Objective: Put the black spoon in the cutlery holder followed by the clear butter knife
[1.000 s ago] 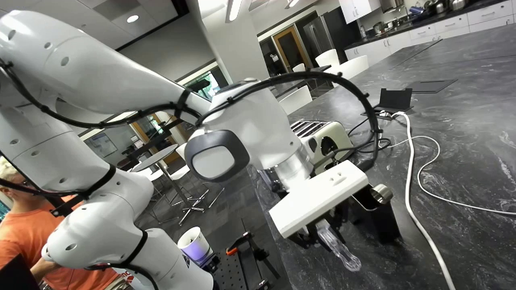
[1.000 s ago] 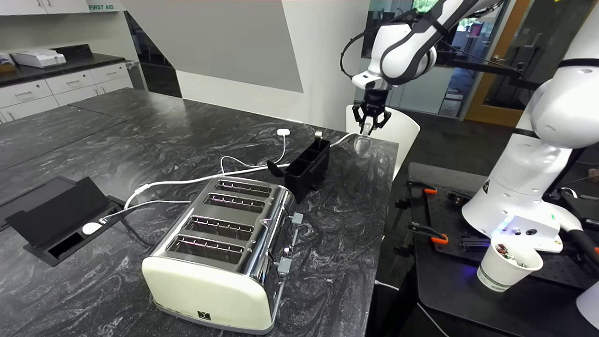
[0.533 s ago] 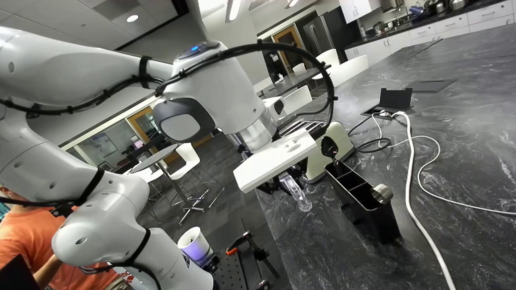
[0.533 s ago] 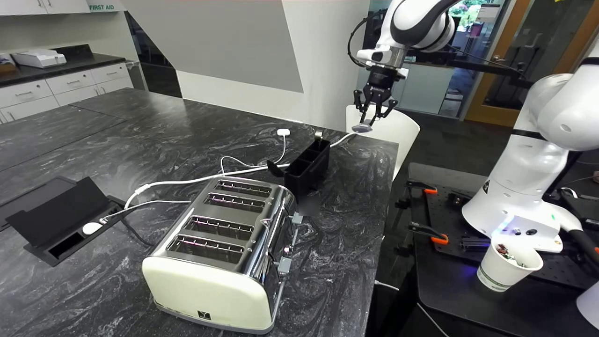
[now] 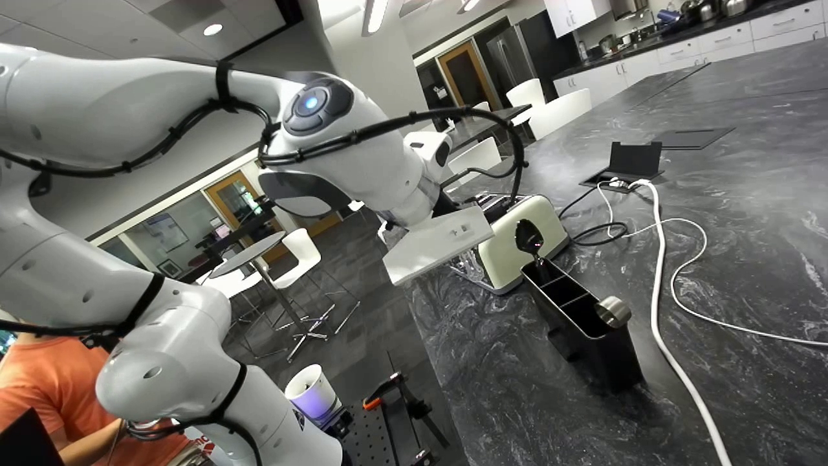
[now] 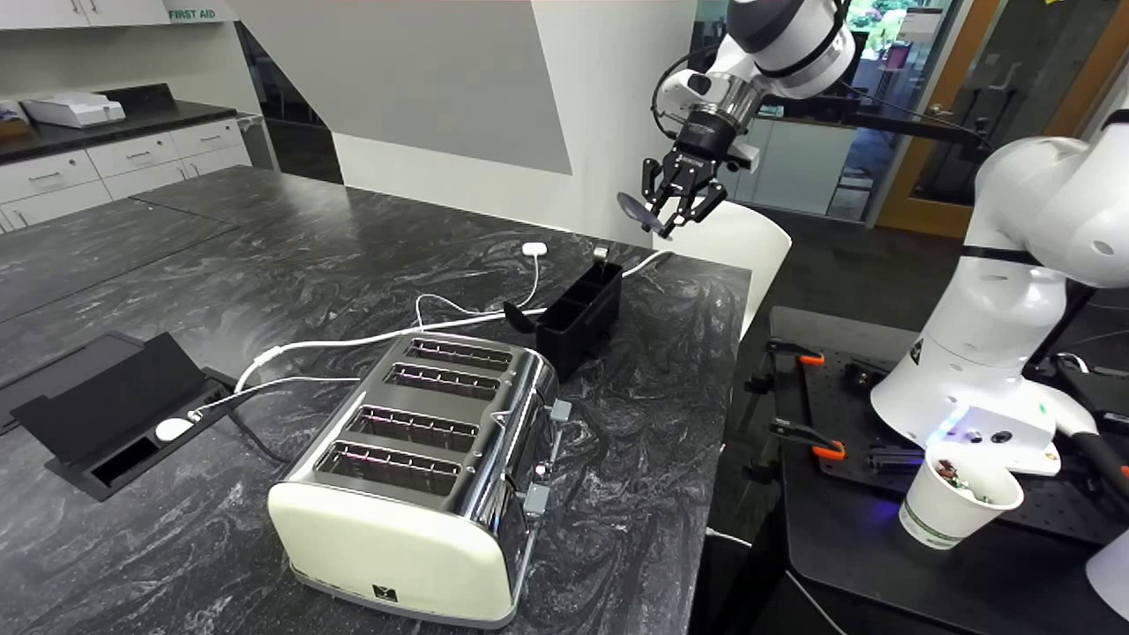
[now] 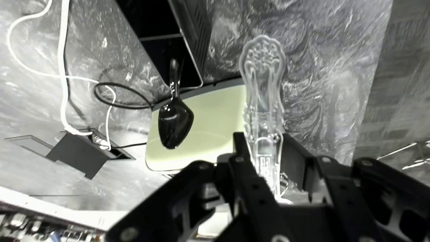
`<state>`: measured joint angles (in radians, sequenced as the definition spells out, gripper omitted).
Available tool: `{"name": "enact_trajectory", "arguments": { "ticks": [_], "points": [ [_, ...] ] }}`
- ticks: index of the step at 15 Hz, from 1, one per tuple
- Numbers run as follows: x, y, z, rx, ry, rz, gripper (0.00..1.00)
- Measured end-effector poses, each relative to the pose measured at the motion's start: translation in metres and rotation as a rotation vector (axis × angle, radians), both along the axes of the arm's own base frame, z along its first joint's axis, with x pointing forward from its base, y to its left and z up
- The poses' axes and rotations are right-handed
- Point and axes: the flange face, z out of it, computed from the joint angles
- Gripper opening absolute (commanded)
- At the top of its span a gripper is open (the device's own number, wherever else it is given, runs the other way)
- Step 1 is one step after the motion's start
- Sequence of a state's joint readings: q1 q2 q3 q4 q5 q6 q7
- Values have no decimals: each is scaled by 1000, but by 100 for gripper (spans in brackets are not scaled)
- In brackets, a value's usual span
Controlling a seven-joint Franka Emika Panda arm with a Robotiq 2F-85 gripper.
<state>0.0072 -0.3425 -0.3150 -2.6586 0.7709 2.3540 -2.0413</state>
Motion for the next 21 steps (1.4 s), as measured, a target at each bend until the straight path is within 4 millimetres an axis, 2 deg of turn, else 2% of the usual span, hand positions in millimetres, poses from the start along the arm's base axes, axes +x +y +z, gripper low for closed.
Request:
{"name": "enact_trajectory", "arguments": {
  "ticks": [2,5,6,9,10,12,16,19,21],
  "points": [
    [6,5,-7,85,-57,-61,7],
    [14,9,-29,154,-121,-129,7],
    [17,11,-39,169,-131,-146,29],
    [26,17,-66,151,-73,-151,29],
    [28,18,-70,148,-64,-148,7],
    [30,18,-72,145,-59,-146,7],
    [26,20,-72,312,-83,-38,7],
    [23,-2,-71,422,-143,6,7],
    [24,-19,-78,479,-174,-24,7]
  ]
}}
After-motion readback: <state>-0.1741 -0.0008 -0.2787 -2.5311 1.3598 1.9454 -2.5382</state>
